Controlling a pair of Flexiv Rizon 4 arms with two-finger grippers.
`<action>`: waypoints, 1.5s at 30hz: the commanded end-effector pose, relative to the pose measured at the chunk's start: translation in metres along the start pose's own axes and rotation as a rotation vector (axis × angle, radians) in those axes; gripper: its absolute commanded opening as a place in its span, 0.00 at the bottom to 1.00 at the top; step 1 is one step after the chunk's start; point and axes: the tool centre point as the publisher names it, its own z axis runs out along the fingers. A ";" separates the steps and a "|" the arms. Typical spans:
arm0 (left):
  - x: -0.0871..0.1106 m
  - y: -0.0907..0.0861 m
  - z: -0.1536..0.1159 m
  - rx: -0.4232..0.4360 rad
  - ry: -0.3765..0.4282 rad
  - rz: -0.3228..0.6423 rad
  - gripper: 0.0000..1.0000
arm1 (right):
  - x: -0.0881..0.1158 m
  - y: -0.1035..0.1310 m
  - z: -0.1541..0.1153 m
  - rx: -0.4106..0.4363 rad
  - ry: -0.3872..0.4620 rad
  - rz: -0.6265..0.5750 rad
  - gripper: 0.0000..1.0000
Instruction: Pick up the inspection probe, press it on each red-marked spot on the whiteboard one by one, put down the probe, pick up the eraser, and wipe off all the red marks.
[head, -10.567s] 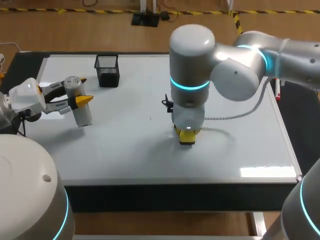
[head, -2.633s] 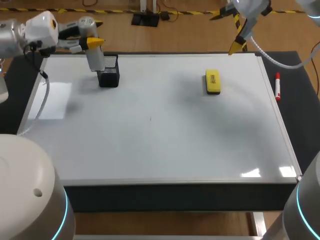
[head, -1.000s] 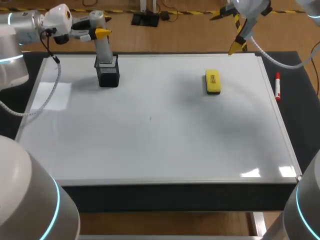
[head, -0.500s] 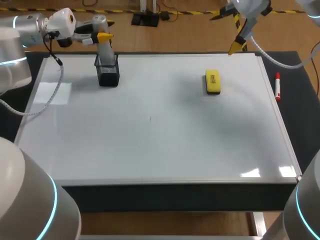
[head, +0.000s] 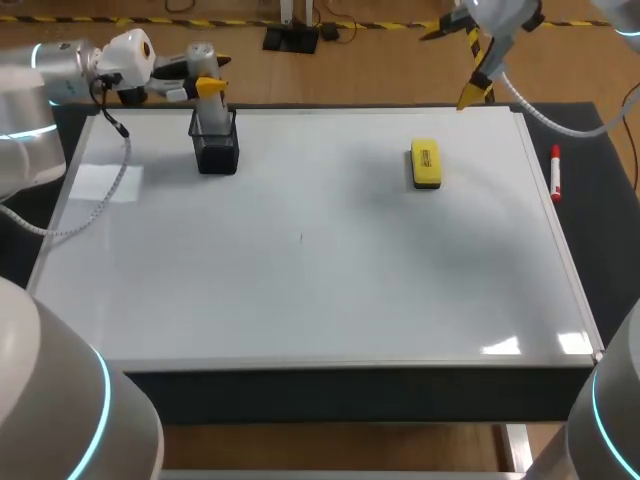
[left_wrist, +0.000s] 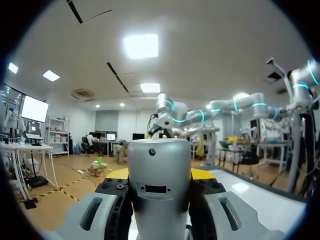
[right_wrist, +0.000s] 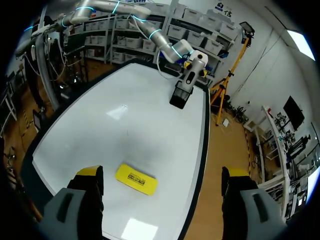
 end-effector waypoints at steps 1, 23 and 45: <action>-0.001 0.006 -0.002 0.007 0.001 -0.008 0.00 | 0.000 0.000 -0.001 0.004 0.003 -0.001 1.00; 0.007 0.026 -0.006 0.003 -0.003 -0.032 0.00 | 0.000 0.000 -0.001 0.004 0.003 -0.001 1.00; 0.016 0.022 -0.008 -0.002 -0.024 -0.043 1.00 | 0.000 0.000 -0.001 0.004 0.003 -0.001 1.00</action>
